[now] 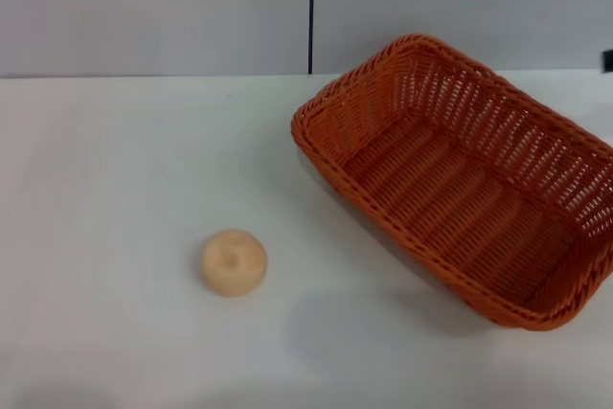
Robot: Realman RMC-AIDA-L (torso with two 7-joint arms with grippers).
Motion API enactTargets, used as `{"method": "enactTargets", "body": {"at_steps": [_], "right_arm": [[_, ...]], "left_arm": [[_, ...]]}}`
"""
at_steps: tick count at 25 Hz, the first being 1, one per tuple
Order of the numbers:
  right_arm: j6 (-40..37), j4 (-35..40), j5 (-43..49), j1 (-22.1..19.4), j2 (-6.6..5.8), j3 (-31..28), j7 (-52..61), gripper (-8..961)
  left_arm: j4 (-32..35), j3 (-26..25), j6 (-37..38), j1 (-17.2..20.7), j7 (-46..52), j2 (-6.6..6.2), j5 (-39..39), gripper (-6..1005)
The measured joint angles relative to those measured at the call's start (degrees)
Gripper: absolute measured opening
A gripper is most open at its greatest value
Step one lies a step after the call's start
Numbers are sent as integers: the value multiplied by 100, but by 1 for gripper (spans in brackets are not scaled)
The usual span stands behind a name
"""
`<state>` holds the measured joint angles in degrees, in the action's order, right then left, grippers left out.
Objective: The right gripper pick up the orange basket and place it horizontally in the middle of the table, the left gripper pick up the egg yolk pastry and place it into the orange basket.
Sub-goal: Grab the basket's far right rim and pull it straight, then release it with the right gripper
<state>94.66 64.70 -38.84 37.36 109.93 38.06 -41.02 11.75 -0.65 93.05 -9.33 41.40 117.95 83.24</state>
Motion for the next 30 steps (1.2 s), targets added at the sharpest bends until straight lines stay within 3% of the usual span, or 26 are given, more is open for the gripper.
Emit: {"method": "enactTargets", "body": {"at_steps": [10, 20, 30], "right_arm": [[-707, -908, 232, 297, 147, 554, -179, 807], [-1368, -1570, 188, 372, 378, 573, -796, 808], [-1494, -1594, 220, 348, 398, 594, -807, 806]], "left_arm": [[-60, 4, -12, 219, -1, 9, -1, 795], [-100, 13, 32, 286, 4, 9, -1, 794], [-89, 13, 37, 241, 8, 0, -1, 793]]}}
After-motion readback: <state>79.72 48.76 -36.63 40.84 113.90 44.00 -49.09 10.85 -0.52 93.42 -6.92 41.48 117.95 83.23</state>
